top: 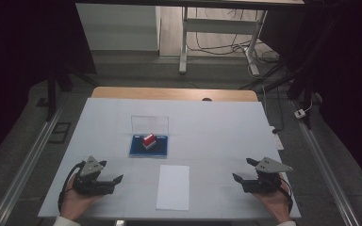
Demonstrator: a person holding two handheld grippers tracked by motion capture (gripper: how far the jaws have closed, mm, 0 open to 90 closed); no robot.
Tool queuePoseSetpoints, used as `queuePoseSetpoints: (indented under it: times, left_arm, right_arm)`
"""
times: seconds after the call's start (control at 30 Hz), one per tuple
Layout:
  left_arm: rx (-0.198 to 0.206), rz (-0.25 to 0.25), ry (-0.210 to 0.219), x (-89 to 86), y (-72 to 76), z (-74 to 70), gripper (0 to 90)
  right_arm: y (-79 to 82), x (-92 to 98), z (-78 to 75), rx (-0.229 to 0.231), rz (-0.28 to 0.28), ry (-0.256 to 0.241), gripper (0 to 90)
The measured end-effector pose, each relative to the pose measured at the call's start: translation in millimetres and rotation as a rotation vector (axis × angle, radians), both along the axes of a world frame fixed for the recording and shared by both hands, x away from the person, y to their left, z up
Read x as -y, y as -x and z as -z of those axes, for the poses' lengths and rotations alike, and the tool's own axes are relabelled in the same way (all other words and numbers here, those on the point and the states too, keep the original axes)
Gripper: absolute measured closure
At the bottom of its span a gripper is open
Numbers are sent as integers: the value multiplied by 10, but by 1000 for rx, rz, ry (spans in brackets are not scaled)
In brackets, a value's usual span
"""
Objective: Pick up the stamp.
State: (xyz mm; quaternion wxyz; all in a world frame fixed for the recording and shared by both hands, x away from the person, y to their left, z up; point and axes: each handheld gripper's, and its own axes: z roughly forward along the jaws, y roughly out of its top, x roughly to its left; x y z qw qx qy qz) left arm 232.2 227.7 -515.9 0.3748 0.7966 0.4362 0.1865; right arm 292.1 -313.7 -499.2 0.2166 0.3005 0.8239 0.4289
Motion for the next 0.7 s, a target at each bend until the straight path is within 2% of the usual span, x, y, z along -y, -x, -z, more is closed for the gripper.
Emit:
queuePoseSetpoints:
  times: [0.23,0.7]
  left_arm:
    - [5,10,-3,6,7,-8,179]
    - [14,15,-5,11,12,-20,186]
  right_arm:
    - [5,-4,25,3,-6,20,196]
    - [26,-5,30,20,-15,19,232]
